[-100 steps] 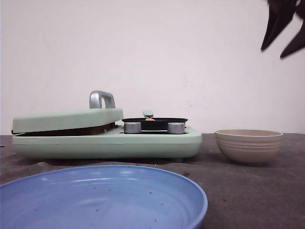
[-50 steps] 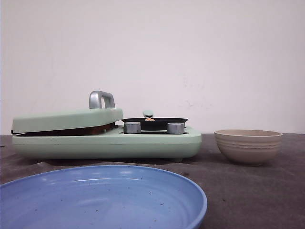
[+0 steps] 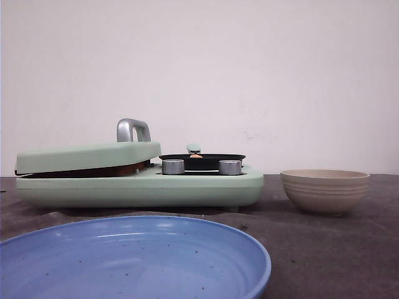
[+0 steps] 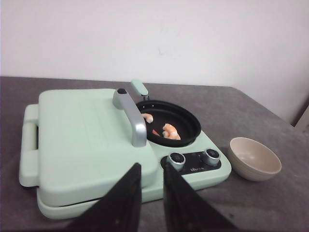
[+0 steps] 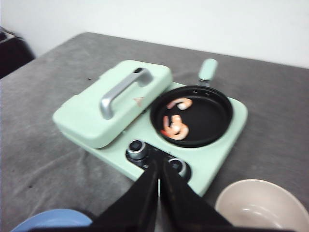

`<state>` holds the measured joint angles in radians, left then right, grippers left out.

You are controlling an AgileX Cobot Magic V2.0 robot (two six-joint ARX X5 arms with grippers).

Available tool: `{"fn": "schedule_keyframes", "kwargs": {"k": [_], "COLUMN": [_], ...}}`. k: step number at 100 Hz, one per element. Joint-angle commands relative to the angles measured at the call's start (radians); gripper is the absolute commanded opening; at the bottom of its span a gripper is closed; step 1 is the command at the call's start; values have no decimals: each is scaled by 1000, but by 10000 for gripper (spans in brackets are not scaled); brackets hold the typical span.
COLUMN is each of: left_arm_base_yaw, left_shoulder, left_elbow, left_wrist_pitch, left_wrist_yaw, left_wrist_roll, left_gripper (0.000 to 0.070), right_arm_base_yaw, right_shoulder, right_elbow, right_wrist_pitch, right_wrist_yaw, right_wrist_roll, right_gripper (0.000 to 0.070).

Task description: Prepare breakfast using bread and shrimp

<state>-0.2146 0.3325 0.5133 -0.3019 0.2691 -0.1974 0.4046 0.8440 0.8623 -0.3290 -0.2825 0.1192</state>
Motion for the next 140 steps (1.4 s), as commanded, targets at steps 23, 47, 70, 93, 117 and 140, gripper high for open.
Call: {"fn": "schedule_keyframes", "kwargs": {"k": [23,47,70,93,117,140], "left_arm_base_yaw": [-22,-35,-35,-35,-35,-35], "left_shoulder": [-2,-74,-222,-271,-271,-271], "left_elbow": [-1,-80,-203,-205,-204,-204], "left_wrist_pitch": [11,11,-2,-50,-49,-49], "left_wrist_yaw": [42,63,62,45,42,43], "left_wrist_roll": [9,16,-42,-74,-95,-95], "left_gripper": [0,0,0,28,46,45], "right_arm_base_yaw": [125,169,185,185,185,185], "right_shoulder": [-134,-258,-386,-466,-468,-468], "right_elbow": [-285,-447,-573,-591,-591,-591], "right_wrist_pitch": [192,253,266,208,194,206], "right_wrist_yaw": [111,164,188,272,287,287], "right_wrist_roll": [13,44,86,71,75,75], "right_gripper": [0,0,0,0,0,0]}}
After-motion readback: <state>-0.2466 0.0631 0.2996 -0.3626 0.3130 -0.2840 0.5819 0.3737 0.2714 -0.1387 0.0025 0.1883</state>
